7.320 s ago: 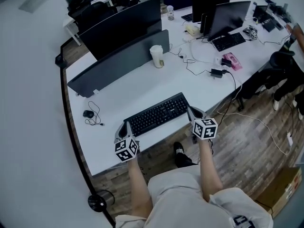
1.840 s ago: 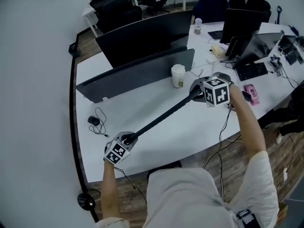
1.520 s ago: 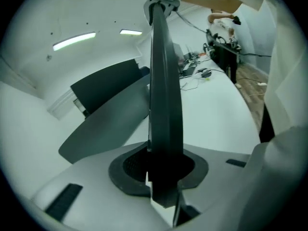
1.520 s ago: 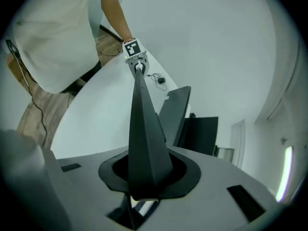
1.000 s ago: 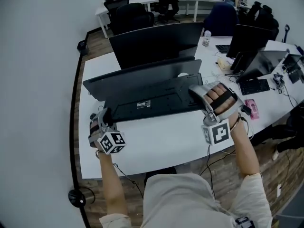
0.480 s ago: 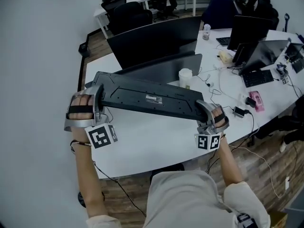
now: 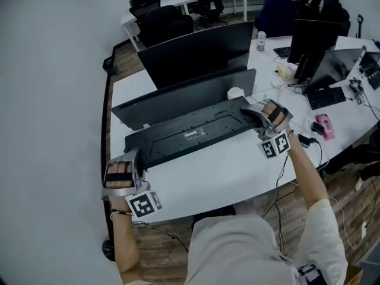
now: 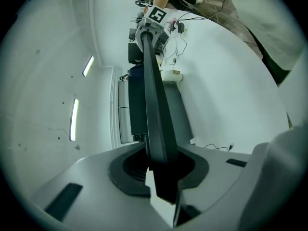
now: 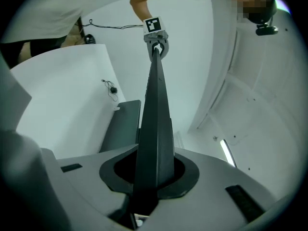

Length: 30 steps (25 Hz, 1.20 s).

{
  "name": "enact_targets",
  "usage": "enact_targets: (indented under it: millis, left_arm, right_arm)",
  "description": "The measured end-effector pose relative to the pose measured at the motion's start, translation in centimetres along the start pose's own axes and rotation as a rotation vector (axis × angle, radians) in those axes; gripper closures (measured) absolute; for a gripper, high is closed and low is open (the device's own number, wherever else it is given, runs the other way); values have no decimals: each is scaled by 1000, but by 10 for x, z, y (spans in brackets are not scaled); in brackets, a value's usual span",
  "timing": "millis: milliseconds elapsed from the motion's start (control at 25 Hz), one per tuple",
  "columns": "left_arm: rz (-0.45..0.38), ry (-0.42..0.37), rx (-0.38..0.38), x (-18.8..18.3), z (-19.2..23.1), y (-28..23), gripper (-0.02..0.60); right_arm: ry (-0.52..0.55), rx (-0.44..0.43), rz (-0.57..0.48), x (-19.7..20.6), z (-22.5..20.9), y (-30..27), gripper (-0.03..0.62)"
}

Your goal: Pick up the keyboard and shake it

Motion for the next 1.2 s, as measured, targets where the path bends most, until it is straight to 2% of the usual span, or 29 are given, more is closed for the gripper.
enact_targets:
  millis: [120,240,360,440,560,720,800,920,1040,1200]
  left_arm:
    - [-2,112,26,2,-25,4,480]
    - [9,259,38,4,-47,5,477]
    - [15,386,52,3,-68,1,477]
    - [11,433,37,3,-80,-4,477]
    - [2,516,28,1,-87,-14,479]
    - [-18,578,-67,-4,-77,-33,480]
    - [-34,575,-121,-3,-62,-42,482]
    - [-72,509,-168,-4,-36,-58,483]
    - [-121,385,-186,-12,-4,-72,483]
    - [-173,201,-194,-23,40,-81,489]
  right_arm:
    - [145,-40,-58,-3,-34,-17,493]
    - [241,-88,-87,-17,-71,-30,493]
    - [289,-153,-60,-38,-104,-29,490]
    - [351,-171,-39,-55,-119,-20,491]
    - [453,-132,11,-78,-138,0,491]
    - [452,43,123,-97,-154,38,482]
    - [429,105,182,-98,-153,54,479]
    - [376,174,282,-89,-138,74,479]
    - [267,213,364,-68,-110,90,480]
    - [65,225,425,-44,-58,102,488]
Point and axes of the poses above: the fingertips, and each gripper's own axes: y backward along the fingers, z to its left, x out of its underside, the point moved 10 cm from there along y, backward along the fingers, and after that the axes turned 12 degrees about z, right-handed, at the moved point
